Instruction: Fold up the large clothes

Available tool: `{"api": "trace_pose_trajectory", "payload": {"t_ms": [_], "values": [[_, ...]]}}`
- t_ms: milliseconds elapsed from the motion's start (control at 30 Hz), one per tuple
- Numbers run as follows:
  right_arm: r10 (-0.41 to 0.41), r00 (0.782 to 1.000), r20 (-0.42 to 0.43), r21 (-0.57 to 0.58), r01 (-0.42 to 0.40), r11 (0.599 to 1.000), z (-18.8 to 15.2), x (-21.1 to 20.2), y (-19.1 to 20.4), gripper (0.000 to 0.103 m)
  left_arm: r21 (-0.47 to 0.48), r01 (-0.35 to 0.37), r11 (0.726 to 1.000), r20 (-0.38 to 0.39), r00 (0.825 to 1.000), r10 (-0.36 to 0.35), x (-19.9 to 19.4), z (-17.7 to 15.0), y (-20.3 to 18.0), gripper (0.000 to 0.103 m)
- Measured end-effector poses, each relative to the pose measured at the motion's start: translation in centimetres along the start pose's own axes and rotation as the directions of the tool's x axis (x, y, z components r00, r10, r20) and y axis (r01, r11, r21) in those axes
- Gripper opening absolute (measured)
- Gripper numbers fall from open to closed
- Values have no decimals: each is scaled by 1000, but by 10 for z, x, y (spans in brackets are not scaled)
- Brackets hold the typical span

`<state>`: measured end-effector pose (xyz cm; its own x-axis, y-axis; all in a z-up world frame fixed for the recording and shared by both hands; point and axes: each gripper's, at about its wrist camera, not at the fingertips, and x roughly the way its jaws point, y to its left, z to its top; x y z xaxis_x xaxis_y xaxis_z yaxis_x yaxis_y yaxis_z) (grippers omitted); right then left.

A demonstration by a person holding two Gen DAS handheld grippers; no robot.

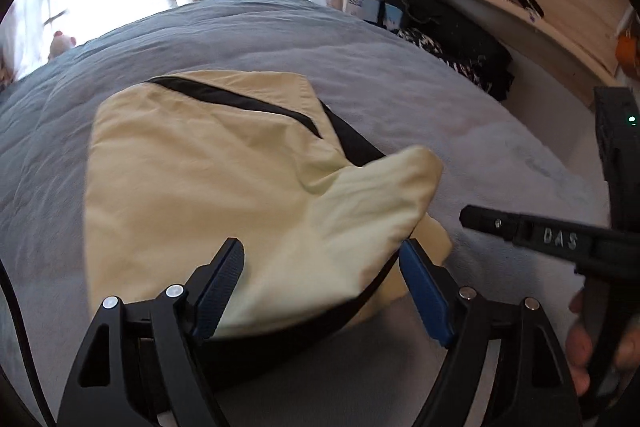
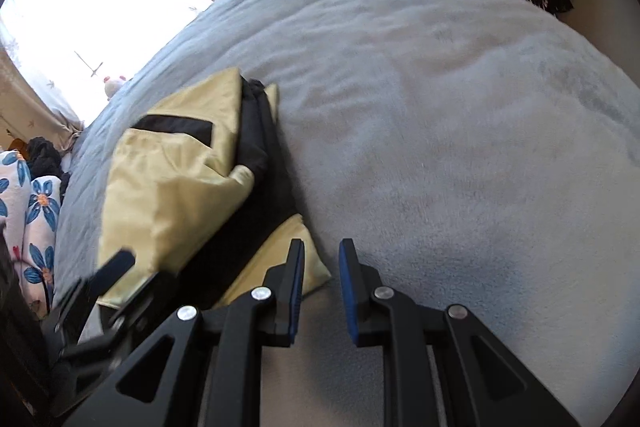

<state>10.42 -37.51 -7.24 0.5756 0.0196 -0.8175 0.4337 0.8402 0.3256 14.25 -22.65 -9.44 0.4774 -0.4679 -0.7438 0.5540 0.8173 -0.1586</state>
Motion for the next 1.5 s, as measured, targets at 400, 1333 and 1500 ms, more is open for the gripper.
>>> {"api": "trace_pose_trajectory", "payload": {"t_ms": [400,1333,1500], "values": [[137,990,-40,-155,-141,978,51,9,69,52,-359,-227,905,-95,974,207,-30,-14,143,79],[168,983,-71,-161,-178,971,29,19,32,3,-372,-89,924,-121,992,46,-7,-24,138,79],[109,987,-117,-54,-116,992,1,65,1,1,-363,-62,930,-169,986,0,18,-33,129,79]]}}
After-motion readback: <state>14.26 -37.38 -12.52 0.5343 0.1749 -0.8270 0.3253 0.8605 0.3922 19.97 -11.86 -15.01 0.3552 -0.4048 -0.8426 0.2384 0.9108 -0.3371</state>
